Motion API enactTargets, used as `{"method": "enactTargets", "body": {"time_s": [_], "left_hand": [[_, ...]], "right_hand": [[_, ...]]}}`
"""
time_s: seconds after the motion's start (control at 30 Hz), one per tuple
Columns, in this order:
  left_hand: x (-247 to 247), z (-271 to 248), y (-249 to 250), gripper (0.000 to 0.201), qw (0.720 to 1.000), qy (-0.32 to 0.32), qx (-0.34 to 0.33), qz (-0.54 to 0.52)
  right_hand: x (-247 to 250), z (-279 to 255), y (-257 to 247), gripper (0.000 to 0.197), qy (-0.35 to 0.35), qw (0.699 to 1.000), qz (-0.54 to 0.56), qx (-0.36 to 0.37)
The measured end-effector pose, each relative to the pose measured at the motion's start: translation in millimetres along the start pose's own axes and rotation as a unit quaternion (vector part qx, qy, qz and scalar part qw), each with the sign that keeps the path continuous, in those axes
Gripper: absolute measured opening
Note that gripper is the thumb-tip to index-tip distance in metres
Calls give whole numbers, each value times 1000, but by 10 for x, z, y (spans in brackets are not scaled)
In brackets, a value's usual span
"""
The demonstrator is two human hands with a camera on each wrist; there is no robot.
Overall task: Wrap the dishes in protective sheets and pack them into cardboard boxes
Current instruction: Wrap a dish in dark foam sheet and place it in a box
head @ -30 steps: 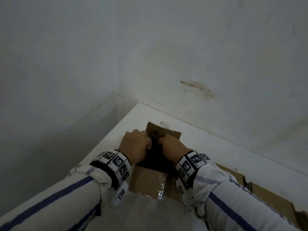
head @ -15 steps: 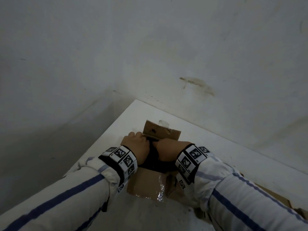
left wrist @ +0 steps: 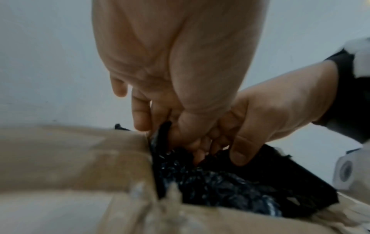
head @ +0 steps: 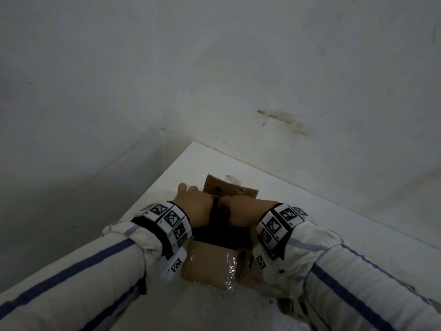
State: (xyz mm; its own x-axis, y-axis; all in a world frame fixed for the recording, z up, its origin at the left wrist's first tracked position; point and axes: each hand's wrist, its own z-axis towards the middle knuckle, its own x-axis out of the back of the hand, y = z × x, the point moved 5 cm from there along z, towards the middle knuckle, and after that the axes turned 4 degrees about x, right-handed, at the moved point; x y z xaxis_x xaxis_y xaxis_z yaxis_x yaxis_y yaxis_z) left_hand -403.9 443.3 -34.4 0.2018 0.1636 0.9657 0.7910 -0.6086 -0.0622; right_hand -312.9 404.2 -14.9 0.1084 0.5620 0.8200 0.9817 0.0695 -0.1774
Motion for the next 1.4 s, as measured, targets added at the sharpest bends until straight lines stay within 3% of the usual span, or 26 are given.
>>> {"method": "enactTargets", "body": {"time_s": [0.07,0.23,0.27,0.33,0.37,0.4,0.47,0.57,0.63,0.7,0.77,0.9,1.0,1.13,1.23,1.4], "left_hand": [[107,-53,27,21,998,27,-9,-50],[51,-50,212,16,993,-74,-47,-77],[118,-21,233,23,995,-29,-54,-76],[238,-62,248,40,997,-6,-46,-59],[177,-55,271,64,996,-57,-23,-65],[45,-14,304,74,992,-85,-7,-88],[-78,-24,327,76,981,-162,10,-105],[-83,6,314,81,978,-168,20,-124],[-70,-19,328,81,976,-178,22,-122],[-49,-43,306,65,979,-162,5,-128],[62,-42,237,42,986,-115,-10,-122],[266,2,239,25,996,-64,-35,-49],[127,-45,301,47,990,-140,-11,5],[-46,-65,305,77,991,-107,-61,-47],[-128,-30,322,75,994,-87,-27,-52],[-201,-48,405,65,995,-82,18,-63]], "right_hand": [[31,-30,18,37,33,999,33,6],[68,-37,-6,28,65,996,53,11],[68,-26,2,28,54,998,21,7],[18,0,18,29,0,997,-70,-6],[-27,-1,21,30,-35,993,-109,-13],[-83,4,26,31,-68,989,-132,-19],[-165,23,19,32,-96,984,-150,-23],[-157,12,2,34,-56,991,-115,-35],[-93,-65,10,46,-31,997,-55,-33],[-6,-189,76,56,-18,999,28,-35],[77,-281,175,51,3,997,71,-32],[-34,-236,180,30,-13,998,-49,-22],[-225,-228,71,28,-3,989,-146,-27],[-276,-263,20,27,20,982,-187,-14],[-198,-325,-37,23,19,988,-151,-6],[-331,-420,-115,35,-24,986,-168,2]]}}
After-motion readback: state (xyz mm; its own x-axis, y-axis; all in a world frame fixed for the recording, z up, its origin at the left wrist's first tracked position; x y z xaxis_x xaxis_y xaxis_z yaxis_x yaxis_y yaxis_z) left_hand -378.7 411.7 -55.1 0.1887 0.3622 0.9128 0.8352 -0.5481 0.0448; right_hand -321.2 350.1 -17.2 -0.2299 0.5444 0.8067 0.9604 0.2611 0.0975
